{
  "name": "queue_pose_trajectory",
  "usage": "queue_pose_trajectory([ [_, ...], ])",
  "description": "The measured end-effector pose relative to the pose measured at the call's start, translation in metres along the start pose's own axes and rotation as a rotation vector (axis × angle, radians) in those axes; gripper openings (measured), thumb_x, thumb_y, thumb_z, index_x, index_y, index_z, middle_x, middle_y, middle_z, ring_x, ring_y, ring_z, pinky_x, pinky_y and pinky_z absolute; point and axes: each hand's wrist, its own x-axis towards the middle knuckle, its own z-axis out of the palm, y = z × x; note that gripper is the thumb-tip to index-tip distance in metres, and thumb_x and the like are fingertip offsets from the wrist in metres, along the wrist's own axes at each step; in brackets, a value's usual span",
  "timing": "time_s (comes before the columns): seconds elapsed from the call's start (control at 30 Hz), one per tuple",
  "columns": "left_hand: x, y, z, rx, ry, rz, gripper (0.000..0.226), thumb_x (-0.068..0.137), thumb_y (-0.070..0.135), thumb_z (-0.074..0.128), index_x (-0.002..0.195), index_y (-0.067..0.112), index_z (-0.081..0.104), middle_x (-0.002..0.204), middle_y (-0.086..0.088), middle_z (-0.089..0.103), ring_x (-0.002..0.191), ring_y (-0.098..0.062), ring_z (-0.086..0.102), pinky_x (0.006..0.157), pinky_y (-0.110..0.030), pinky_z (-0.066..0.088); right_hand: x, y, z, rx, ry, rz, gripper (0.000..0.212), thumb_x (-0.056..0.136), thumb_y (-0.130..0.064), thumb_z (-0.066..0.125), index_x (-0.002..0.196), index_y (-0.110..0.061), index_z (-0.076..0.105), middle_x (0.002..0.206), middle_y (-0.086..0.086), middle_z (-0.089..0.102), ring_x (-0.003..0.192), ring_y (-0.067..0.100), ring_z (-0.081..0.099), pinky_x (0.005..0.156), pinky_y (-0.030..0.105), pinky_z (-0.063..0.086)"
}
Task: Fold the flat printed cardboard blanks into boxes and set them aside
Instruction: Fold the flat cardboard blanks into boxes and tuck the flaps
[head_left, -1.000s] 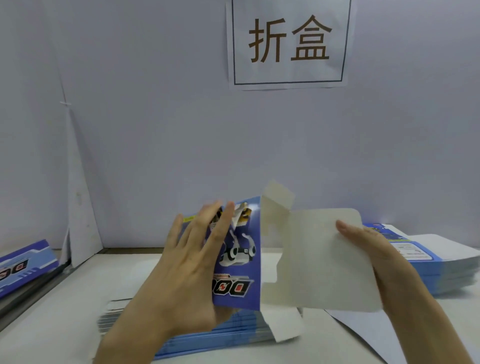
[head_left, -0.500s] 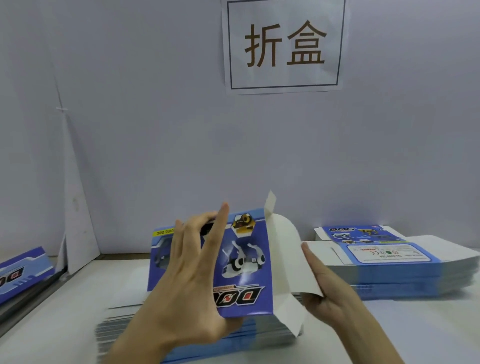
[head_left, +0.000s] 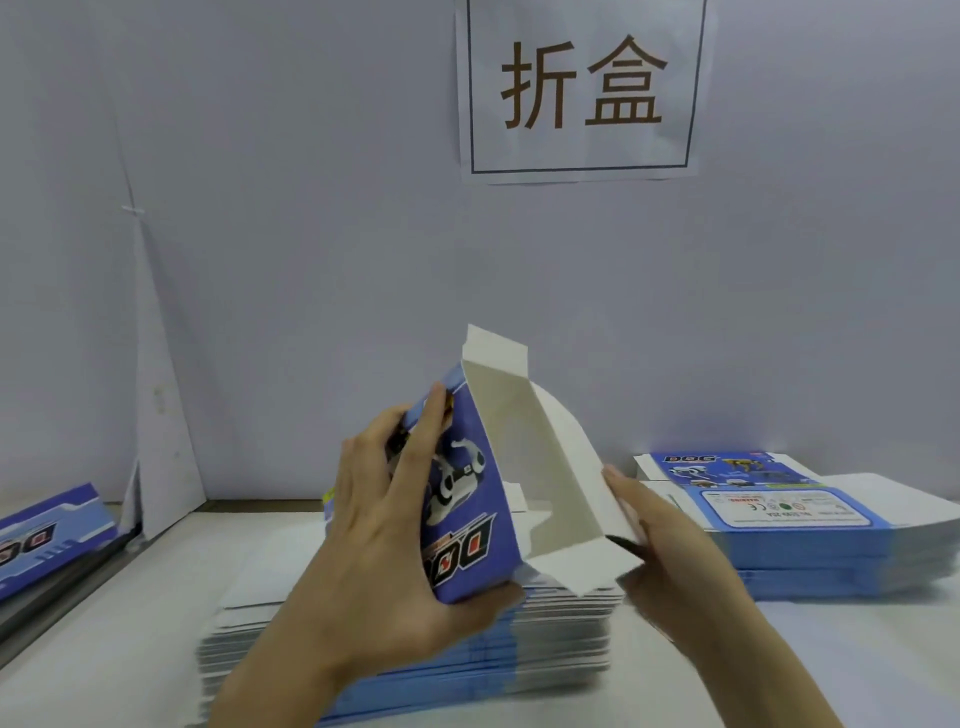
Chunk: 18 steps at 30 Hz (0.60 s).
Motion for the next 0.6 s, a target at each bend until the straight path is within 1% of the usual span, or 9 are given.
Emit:
queue_pose_trajectory([
  [0.03,0.0,0.001,0.001,0.02,0.004,-0.015,0.121,0.056,0.078,0.065,0.146,0.051,-0.01,0.144,0.023,0.01,0.134,-0.019,0.034,0.098,-0.04,0.049,-0.004,-0.01,-0.04,0.011,-0.059,-0.105,0.021,0.083,-0.021,0.07,0.101,-0.011,0.072,0.096,0.013,0.073,0.081,0.026,0.067,0.066,0.035,0.056],
  [0.1,-0.001,0.004,0.002,0.023,-0.005,-0.048,0.118,0.056,0.077,0.063,0.144,0.054,-0.012,0.141,0.024,0.009,0.133,-0.017,0.032,0.1,-0.037,0.048,-0.011,-0.017,-0.051,-0.179,0.122,-0.245,0.016,0.089,-0.019,0.066,0.104,-0.017,0.073,0.09,0.005,0.075,0.069,0.016,0.068,0.05,0.025,0.054],
  [0.2,-0.001,0.006,0.005,0.095,0.009,-0.067,0.118,0.055,0.077,0.063,0.149,0.047,-0.004,0.141,0.014,0.016,0.129,-0.018,0.036,0.101,-0.031,0.042,-0.01,-0.002,-0.045,-0.282,0.115,-0.509,0.019,0.09,-0.012,0.066,0.101,-0.025,0.075,0.085,-0.004,0.077,0.065,0.007,0.066,0.046,0.023,0.053],
  [0.27,-0.002,0.009,0.011,0.193,0.014,-0.072,0.118,0.054,0.075,0.063,0.151,0.042,0.003,0.14,0.007,0.019,0.131,-0.024,0.033,0.109,-0.049,0.036,-0.005,-0.004,-0.053,-0.287,0.203,-0.685,0.028,0.09,-0.008,0.066,0.097,-0.033,0.074,0.083,-0.016,0.076,0.065,-0.002,0.062,0.053,0.015,0.051],
  [0.33,-0.001,0.01,0.018,0.309,0.023,-0.055,0.116,0.052,0.072,0.059,0.151,0.036,0.009,0.138,-0.001,0.022,0.131,-0.025,0.026,0.111,-0.064,0.02,-0.01,-0.009,-0.05,-0.303,0.199,-0.751,0.029,0.09,-0.01,0.067,0.095,-0.038,0.073,0.084,-0.024,0.074,0.069,-0.006,0.061,0.062,0.009,0.047],
  [0.4,0.0,0.008,0.023,0.402,0.03,-0.031,0.115,0.051,0.07,0.055,0.15,0.025,0.017,0.136,-0.009,0.026,0.131,-0.026,0.022,0.108,-0.065,0.014,-0.013,-0.01,-0.047,-0.261,0.164,-0.729,0.016,0.087,-0.023,0.069,0.086,-0.036,0.078,0.08,-0.02,0.074,0.067,-0.004,0.061,0.06,0.013,0.048],
  [0.47,0.001,0.007,0.026,0.423,0.025,-0.02,0.114,0.052,0.07,0.052,0.15,0.021,0.02,0.135,-0.012,0.03,0.131,-0.029,0.025,0.108,-0.064,0.014,-0.015,-0.017,-0.044,-0.056,0.027,-0.508,0.018,0.079,-0.037,0.065,0.078,-0.029,0.081,0.08,-0.01,0.075,0.064,0.001,0.065,0.054,0.019,0.052],
  [0.53,0.001,0.005,0.027,0.413,0.035,-0.009,0.114,0.053,0.07,0.052,0.15,0.02,0.02,0.135,-0.013,0.03,0.131,-0.03,0.028,0.108,-0.063,0.012,-0.013,-0.021,-0.043,0.081,-0.042,-0.362,0.021,0.076,-0.034,0.063,0.08,-0.022,0.08,0.08,-0.003,0.076,0.065,0.007,0.07,0.051,0.023,0.056],
  [0.6,0.001,0.003,0.028,0.402,0.046,-0.005,0.115,0.052,0.069,0.053,0.151,0.02,0.021,0.136,-0.012,0.03,0.132,-0.029,0.027,0.108,-0.063,0.01,-0.013,-0.023,-0.042,0.155,-0.054,-0.247,0.023,0.075,-0.029,0.065,0.092,-0.016,0.073,0.074,0.003,0.075,0.062,0.014,0.072,0.046,0.03,0.056],
])
